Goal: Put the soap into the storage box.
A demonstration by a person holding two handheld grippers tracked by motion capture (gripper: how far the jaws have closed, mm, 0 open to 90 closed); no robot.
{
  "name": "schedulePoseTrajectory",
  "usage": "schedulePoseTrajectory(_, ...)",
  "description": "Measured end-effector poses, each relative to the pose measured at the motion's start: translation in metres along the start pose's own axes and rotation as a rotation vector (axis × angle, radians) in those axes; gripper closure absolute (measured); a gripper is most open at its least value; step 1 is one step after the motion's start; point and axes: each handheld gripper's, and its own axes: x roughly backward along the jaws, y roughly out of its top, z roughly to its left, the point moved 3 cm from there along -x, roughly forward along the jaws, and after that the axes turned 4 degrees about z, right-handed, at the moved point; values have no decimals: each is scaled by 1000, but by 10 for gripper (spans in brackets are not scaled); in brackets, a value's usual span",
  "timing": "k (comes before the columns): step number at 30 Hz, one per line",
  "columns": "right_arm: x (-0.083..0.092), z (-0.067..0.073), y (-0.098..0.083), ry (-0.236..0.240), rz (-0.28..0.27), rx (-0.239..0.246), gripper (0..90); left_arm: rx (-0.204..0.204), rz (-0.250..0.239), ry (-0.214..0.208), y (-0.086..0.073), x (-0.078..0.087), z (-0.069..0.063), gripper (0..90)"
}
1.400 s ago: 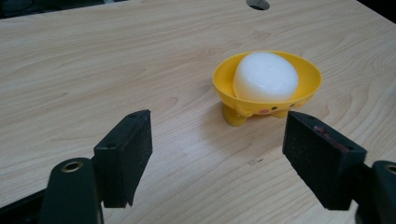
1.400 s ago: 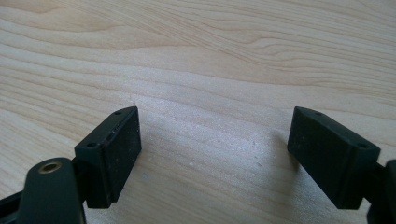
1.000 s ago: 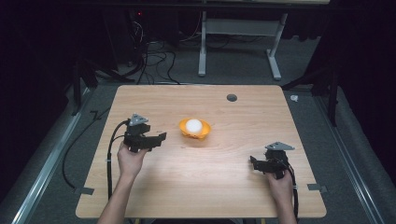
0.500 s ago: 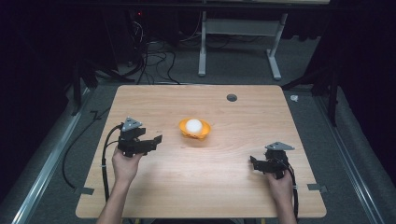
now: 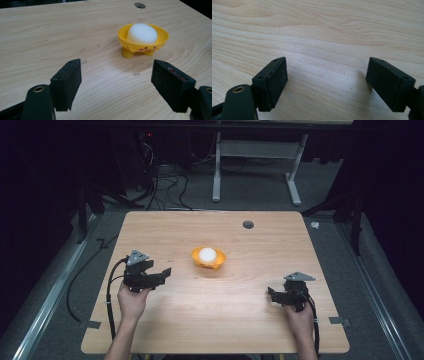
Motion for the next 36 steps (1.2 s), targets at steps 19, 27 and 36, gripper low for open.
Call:
schedulePoseTrajectory(19, 0, 0, 0, -1, 0, -2, 183, 36, -11, 5, -21, 7, 1, 250)
schedulePoseTrajectory(27, 0, 0, 0, -2, -1, -2, 183, 51, -4, 3, -29, 6, 2, 250)
schedulePoseTrajectory(36, 0, 0, 0, -2, 0, -3, 184, 66, 15, -7, -38, 2, 4, 248)
